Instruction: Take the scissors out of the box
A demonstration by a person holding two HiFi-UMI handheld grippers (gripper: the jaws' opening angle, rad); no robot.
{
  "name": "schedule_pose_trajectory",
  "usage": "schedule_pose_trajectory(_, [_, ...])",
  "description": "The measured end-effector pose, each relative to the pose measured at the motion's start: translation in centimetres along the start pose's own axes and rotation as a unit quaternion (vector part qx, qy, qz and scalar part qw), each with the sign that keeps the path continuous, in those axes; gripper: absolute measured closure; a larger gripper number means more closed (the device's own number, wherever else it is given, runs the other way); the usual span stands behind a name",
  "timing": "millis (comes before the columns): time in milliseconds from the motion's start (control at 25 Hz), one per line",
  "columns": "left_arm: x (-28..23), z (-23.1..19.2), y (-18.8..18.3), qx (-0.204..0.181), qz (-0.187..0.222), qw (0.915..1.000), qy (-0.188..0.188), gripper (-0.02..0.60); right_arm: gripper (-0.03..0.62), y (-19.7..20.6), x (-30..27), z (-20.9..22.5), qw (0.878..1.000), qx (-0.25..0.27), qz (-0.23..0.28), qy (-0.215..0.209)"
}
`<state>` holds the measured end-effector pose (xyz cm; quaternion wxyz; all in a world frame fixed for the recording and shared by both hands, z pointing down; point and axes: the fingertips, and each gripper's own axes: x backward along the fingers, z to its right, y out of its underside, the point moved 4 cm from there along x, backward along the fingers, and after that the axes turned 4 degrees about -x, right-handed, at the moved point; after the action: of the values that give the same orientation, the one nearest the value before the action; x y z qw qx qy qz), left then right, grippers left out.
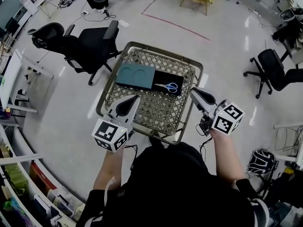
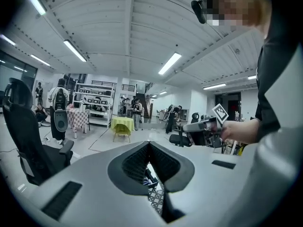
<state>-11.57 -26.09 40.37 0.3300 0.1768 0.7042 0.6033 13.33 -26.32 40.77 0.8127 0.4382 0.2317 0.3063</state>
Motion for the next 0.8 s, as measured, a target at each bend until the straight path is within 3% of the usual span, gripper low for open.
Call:
schedule_pose_trajectory(360, [-3.8, -0.3, 1.3, 0.023, -0.019, 0.9995, -0.006, 0.575, 0.56, 1.4, -1.9, 4.6, 0.999, -0.005, -0.05, 0.004])
schedule_pose_trajectory(800, [-9.1, -0.4, 5.2, 0.055, -0.049, 0.9972, 0.007, 0.575, 0.559, 5.0, -5.6, 11.6, 0.988, 0.03, -0.145, 0.032])
